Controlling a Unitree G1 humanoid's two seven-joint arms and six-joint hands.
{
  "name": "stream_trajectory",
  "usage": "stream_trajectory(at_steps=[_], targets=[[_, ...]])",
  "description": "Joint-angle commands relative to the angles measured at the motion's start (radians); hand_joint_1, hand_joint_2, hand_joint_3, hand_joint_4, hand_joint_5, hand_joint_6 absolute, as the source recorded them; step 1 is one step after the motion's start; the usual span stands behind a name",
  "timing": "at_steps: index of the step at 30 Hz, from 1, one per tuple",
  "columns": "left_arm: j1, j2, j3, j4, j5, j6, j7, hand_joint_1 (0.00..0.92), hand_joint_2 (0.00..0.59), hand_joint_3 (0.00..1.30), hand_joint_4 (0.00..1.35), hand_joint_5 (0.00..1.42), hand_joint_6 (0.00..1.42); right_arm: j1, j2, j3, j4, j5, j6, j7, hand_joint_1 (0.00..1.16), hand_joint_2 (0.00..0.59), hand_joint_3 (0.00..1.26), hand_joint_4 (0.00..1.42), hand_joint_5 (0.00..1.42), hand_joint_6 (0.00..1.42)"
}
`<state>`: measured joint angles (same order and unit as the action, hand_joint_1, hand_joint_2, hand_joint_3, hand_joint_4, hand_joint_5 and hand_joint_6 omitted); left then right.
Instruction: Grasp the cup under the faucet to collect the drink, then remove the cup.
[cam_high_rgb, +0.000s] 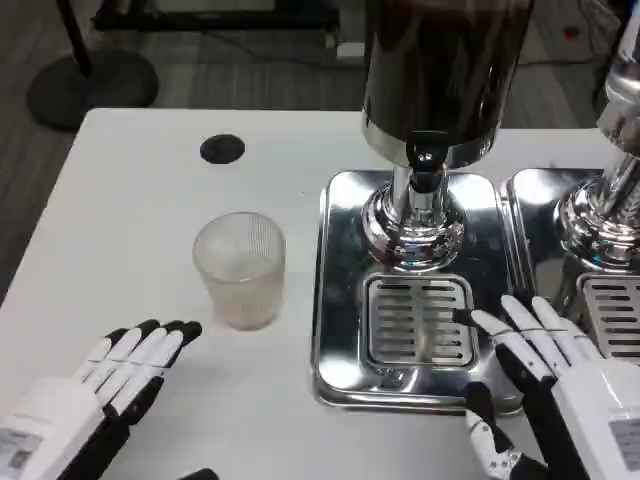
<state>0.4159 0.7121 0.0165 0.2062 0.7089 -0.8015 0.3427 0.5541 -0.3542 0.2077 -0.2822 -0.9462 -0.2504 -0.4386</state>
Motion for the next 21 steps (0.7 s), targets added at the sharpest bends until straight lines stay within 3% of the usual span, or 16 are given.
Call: stream_trajectory(at_steps=[1, 8, 15, 21], targets=[[-0.017, 0.010, -0.001, 0.017, -0.017, -0.013, -0.011, 0.000, 0.122, 0.00, 0.00, 0.00, 0.02, -0.003, 0.002, -0.008, -0.008, 0.012, 0.002, 0.001, 0.43, 0.549, 0.23, 0.10, 0.06, 0.13], [-0.044, 0.002, -0.006, 0.045, -0.039, -0.016, -0.019, 0.000, 0.119, 0.00, 0.00, 0.00, 0.03, -0.007, 0.005, -0.010, -0.005, 0.019, 0.003, -0.002, 0.43, 0.549, 0.23, 0.10, 0.06, 0.14], [-0.070, -0.031, 0.007, 0.091, -0.166, 0.000, -0.063, 0.000, 0.084, 0.00, 0.00, 0.00, 0.13, -0.003, 0.014, -0.010, -0.004, 0.026, 0.003, -0.006, 0.43, 0.549, 0.24, 0.11, 0.06, 0.14], [-0.157, -0.073, 0.014, 0.106, -0.306, 0.112, -0.184, 0.000, 0.062, 0.00, 0.00, 0.07, 0.22, -0.006, 0.020, -0.008, -0.002, 0.032, 0.000, -0.006, 0.43, 0.549, 0.25, 0.12, 0.07, 0.16]])
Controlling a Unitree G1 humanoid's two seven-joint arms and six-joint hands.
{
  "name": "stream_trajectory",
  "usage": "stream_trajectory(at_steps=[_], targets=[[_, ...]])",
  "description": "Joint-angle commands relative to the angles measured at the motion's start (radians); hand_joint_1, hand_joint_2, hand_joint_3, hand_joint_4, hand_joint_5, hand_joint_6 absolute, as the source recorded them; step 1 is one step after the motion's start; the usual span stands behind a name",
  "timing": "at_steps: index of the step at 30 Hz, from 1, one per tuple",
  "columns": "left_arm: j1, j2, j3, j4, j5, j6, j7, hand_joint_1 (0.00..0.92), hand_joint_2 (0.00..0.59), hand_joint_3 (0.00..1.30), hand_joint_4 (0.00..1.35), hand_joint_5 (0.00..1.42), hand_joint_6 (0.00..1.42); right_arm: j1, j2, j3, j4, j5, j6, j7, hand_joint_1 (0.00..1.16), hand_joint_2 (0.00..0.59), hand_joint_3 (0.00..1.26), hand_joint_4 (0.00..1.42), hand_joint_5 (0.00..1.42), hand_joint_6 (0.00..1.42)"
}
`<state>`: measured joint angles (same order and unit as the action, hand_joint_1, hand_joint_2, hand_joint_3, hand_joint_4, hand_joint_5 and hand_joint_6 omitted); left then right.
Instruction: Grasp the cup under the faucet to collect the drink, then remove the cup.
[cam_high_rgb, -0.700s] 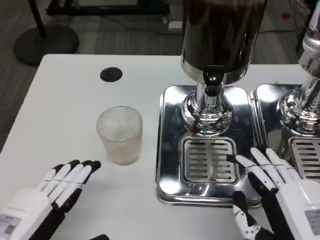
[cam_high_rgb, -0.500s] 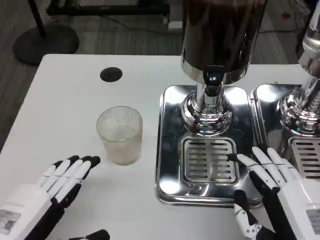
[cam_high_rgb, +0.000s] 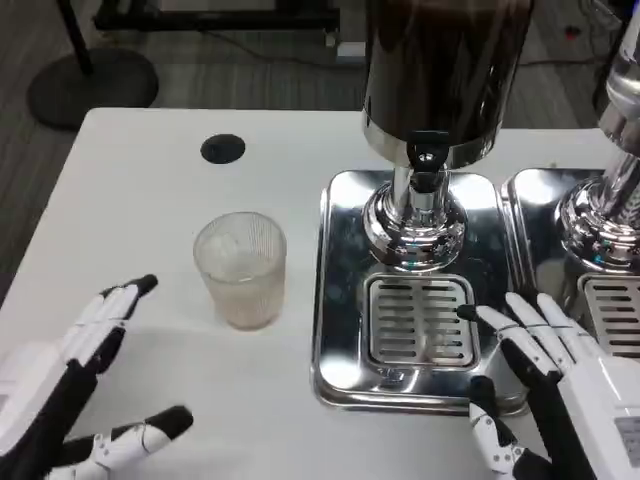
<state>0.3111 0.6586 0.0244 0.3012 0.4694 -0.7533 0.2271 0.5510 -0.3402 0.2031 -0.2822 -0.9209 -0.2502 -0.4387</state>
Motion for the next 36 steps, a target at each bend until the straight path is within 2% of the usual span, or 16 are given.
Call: stream_trajectory(at_steps=[1, 5, 13, 22, 29, 36], targets=[[-0.063, -0.023, 0.006, 0.012, -0.078, 0.077, -0.084, 0.000, 0.061, 0.00, 0.00, 0.07, 0.23, -0.004, 0.007, -0.003, -0.002, 0.007, 0.000, -0.006, 0.43, 0.549, 0.25, 0.12, 0.07, 0.16], [-0.119, -0.046, -0.002, 0.007, -0.114, 0.150, -0.145, 0.000, 0.048, 0.00, 0.00, 0.11, 0.31, -0.001, 0.011, -0.003, -0.003, 0.007, 0.001, -0.006, 0.43, 0.549, 0.26, 0.12, 0.07, 0.17], [-0.240, -0.089, -0.023, 0.026, -0.098, 0.266, -0.198, 0.004, 0.033, 0.00, 0.00, 0.13, 0.34, 0.009, 0.022, -0.001, -0.014, 0.000, 0.004, -0.010, 0.43, 0.549, 0.28, 0.13, 0.08, 0.19], [-0.411, -0.117, -0.104, 0.132, -0.030, 0.390, -0.214, 0.027, 0.026, 0.00, 0.00, 0.15, 0.29, 0.019, 0.037, 0.006, -0.026, -0.004, 0.004, -0.017, 0.43, 0.549, 0.30, 0.14, 0.10, 0.22], [-0.524, -0.116, -0.183, 0.237, 0.028, 0.411, -0.219, 0.017, 0.015, 0.00, 0.00, 0.13, 0.25, 0.021, 0.047, 0.010, -0.028, -0.007, -0.001, -0.021, 0.43, 0.549, 0.30, 0.14, 0.11, 0.25], [-0.609, -0.107, -0.247, 0.340, 0.068, 0.392, -0.230, 0.024, 0.001, 0.00, 0.00, 0.08, 0.18, 0.022, 0.059, 0.012, -0.028, -0.010, 0.000, -0.025, 0.43, 0.549, 0.31, 0.14, 0.11, 0.26]])
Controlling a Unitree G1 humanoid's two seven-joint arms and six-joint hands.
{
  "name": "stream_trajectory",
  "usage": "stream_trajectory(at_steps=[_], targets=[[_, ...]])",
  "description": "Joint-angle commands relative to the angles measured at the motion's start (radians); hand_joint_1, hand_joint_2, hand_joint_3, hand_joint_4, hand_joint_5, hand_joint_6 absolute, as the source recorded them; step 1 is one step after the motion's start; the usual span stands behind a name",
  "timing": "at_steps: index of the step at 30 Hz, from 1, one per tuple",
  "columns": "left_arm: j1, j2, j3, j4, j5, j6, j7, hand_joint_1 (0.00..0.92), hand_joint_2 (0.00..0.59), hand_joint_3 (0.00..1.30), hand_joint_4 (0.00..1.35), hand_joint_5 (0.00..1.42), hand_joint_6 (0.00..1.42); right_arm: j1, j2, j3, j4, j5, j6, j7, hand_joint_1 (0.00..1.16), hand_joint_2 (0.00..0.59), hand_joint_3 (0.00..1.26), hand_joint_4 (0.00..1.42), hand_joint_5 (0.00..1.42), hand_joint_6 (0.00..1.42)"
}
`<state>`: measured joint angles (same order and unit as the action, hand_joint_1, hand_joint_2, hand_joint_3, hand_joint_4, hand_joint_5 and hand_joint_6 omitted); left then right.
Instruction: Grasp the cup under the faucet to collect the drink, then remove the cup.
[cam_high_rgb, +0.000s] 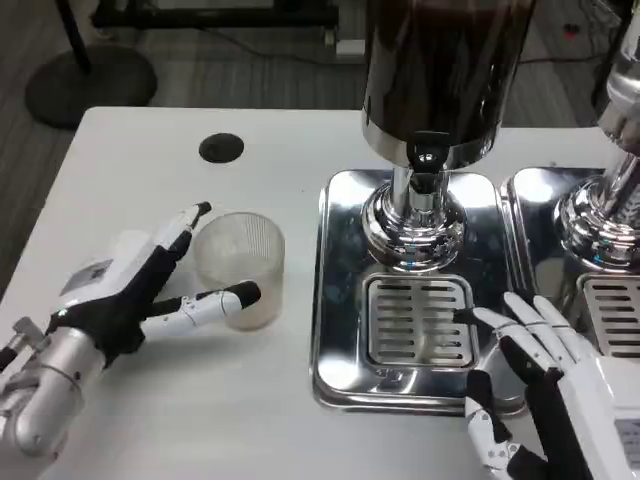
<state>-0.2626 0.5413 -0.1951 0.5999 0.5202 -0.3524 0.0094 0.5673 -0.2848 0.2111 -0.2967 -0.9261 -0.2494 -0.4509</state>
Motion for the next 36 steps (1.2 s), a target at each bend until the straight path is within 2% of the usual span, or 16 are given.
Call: stream_trajectory(at_steps=[1, 6, 11, 19, 25, 31, 36], targets=[[-0.042, 0.011, -0.033, 0.051, 0.018, -0.010, -0.012, 0.025, 0.001, 0.00, 0.00, 0.08, 0.18, 0.005, 0.004, 0.005, -0.013, -0.004, -0.001, -0.013, 0.43, 0.549, 0.31, 0.15, 0.11, 0.26], [-0.070, 0.003, -0.057, 0.096, 0.021, -0.030, 0.010, 0.037, 0.006, 0.00, 0.00, 0.09, 0.18, 0.003, 0.008, 0.008, -0.010, 0.007, -0.001, -0.006, 0.43, 0.541, 0.32, 0.15, 0.12, 0.28], [-0.084, -0.012, -0.062, 0.166, 0.008, -0.125, 0.067, 0.125, 0.041, 0.00, 0.03, 0.18, 0.22, 0.007, 0.006, 0.004, -0.012, 0.027, -0.006, -0.002, 0.44, 0.540, 0.32, 0.15, 0.12, 0.29], [-0.117, -0.035, -0.066, 0.293, 0.008, -0.290, 0.183, 0.167, 0.082, 0.12, 0.19, 0.33, 0.35, 0.004, 0.002, -0.005, -0.005, 0.077, -0.009, 0.014, 0.44, 0.540, 0.32, 0.15, 0.13, 0.31], [-0.146, -0.046, -0.069, 0.362, 0.016, -0.310, 0.235, 0.187, 0.120, 0.23, 0.31, 0.47, 0.51, -0.002, -0.003, -0.013, 0.003, 0.114, -0.021, 0.022, 0.45, 0.540, 0.32, 0.15, 0.13, 0.33], [-0.163, -0.049, -0.076, 0.404, 0.020, -0.324, 0.252, 0.193, 0.149, 0.35, 0.46, 0.66, 0.77, -0.006, -0.005, -0.019, 0.011, 0.142, -0.029, 0.029, 0.45, 0.540, 0.32, 0.16, 0.14, 0.36], [-0.163, -0.053, -0.077, 0.421, 0.014, -0.354, 0.274, 0.215, 0.164, 0.41, 0.52, 0.76, 0.91, -0.006, -0.003, -0.021, 0.016, 0.157, -0.032, 0.034, 0.45, 0.540, 0.32, 0.16, 0.15, 0.36]])
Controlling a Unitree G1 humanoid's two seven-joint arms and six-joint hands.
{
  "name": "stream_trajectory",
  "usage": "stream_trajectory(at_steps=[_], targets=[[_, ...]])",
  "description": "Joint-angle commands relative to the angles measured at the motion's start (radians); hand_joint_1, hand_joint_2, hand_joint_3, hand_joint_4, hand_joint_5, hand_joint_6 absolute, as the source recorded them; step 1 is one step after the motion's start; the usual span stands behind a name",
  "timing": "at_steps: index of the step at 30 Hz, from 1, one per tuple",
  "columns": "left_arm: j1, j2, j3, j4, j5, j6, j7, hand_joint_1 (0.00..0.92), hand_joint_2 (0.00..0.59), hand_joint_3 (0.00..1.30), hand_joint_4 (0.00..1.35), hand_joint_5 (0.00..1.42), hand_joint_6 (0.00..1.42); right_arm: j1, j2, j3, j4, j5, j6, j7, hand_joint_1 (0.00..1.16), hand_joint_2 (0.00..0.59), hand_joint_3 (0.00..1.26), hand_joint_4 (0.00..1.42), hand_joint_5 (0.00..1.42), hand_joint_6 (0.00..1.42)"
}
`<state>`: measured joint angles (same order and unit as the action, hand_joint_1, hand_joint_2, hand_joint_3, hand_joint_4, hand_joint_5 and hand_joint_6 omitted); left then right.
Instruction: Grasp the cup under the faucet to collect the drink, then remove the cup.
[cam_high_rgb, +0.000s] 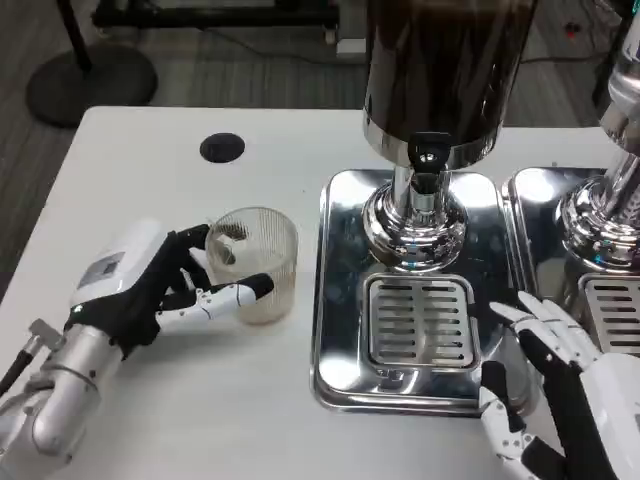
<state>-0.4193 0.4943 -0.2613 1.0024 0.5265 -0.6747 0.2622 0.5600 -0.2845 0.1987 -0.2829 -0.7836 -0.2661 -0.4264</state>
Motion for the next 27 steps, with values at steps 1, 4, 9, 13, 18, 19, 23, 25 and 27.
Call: stream_trajectory(at_steps=[1, 4, 9, 13, 18, 19, 23, 25, 27], targets=[[-0.006, -0.006, -0.011, 0.022, 0.007, -0.040, 0.027, 0.221, 0.165, 0.42, 0.55, 0.78, 0.93, 0.003, -0.003, -0.009, 0.002, 0.016, -0.015, 0.009, 0.45, 0.540, 0.32, 0.16, 0.15, 0.36], [0.001, -0.007, -0.007, 0.027, 0.005, -0.063, 0.049, 0.229, 0.167, 0.44, 0.57, 0.82, 0.99, 0.009, -0.002, -0.010, -0.002, 0.020, -0.015, 0.011, 0.44, 0.548, 0.32, 0.17, 0.16, 0.37], [0.010, -0.005, 0.002, 0.024, 0.005, -0.093, 0.099, 0.230, 0.168, 0.44, 0.58, 0.86, 1.04, 0.015, -0.001, -0.013, -0.006, 0.027, -0.017, 0.014, 0.44, 0.549, 0.32, 0.17, 0.16, 0.37], [0.017, 0.001, 0.013, 0.015, -0.001, -0.115, 0.133, 0.230, 0.169, 0.43, 0.59, 0.87, 1.05, 0.017, -0.001, -0.015, -0.006, 0.030, -0.021, 0.011, 0.44, 0.549, 0.32, 0.18, 0.17, 0.37], [0.021, 0.012, 0.022, 0.002, -0.001, -0.142, 0.158, 0.232, 0.173, 0.43, 0.58, 0.87, 1.06, 0.018, 0.002, -0.015, -0.005, 0.030, -0.027, 0.005, 0.44, 0.549, 0.32, 0.18, 0.17, 0.37], [0.021, 0.013, 0.024, -0.007, -0.001, -0.149, 0.161, 0.233, 0.173, 0.43, 0.58, 0.87, 1.06, 0.020, 0.003, -0.015, -0.005, 0.031, -0.029, 0.003, 0.44, 0.549, 0.32, 0.19, 0.17, 0.37], [0.011, 0.005, 0.018, -0.038, 0.000, -0.166, 0.146, 0.232, 0.171, 0.43, 0.58, 0.87, 1.06, 0.020, 0.009, -0.012, -0.005, 0.026, -0.031, -0.003, 0.43, 0.549, 0.32, 0.19, 0.17, 0.37], [0.002, -0.007, 0.007, -0.044, 0.004, -0.167, 0.132, 0.231, 0.170, 0.43, 0.58, 0.87, 1.06, 0.021, 0.012, -0.013, -0.006, 0.025, -0.032, -0.003, 0.43, 0.549, 0.32, 0.19, 0.17, 0.38], [-0.006, -0.018, -0.003, -0.046, 0.009, -0.168, 0.121, 0.231, 0.170, 0.43, 0.59, 0.87, 1.06, 0.023, 0.015, -0.015, -0.008, 0.024, -0.032, -0.005, 0.43, 0.549, 0.32, 0.19, 0.17, 0.38]])
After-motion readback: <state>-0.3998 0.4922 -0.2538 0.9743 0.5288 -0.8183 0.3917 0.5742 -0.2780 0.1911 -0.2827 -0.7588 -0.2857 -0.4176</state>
